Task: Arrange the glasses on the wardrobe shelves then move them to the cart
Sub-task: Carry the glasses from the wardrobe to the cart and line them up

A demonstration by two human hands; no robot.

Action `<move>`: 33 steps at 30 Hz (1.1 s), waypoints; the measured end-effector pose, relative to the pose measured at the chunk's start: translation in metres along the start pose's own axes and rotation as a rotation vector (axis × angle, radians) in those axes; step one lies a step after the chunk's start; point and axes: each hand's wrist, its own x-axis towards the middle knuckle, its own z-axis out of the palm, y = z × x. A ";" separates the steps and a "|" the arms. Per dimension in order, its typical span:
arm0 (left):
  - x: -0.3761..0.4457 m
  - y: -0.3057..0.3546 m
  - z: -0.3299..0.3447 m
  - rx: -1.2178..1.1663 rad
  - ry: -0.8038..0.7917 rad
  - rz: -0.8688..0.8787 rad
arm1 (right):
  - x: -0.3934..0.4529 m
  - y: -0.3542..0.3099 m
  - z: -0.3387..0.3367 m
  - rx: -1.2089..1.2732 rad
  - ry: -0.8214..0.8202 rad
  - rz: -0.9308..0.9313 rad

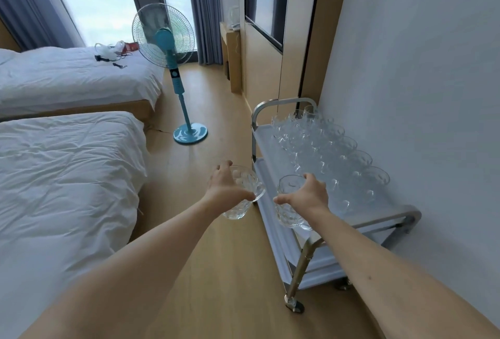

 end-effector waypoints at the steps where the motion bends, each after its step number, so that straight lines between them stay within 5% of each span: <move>1: 0.008 -0.001 0.003 0.012 -0.018 0.002 | 0.006 0.000 0.002 0.000 0.001 0.009; 21: 0.219 0.013 0.040 0.517 -0.521 0.575 | 0.107 0.001 0.049 0.043 0.306 0.465; 33: 0.264 0.028 0.094 0.633 -0.829 0.935 | 0.104 0.007 0.074 0.105 0.544 0.699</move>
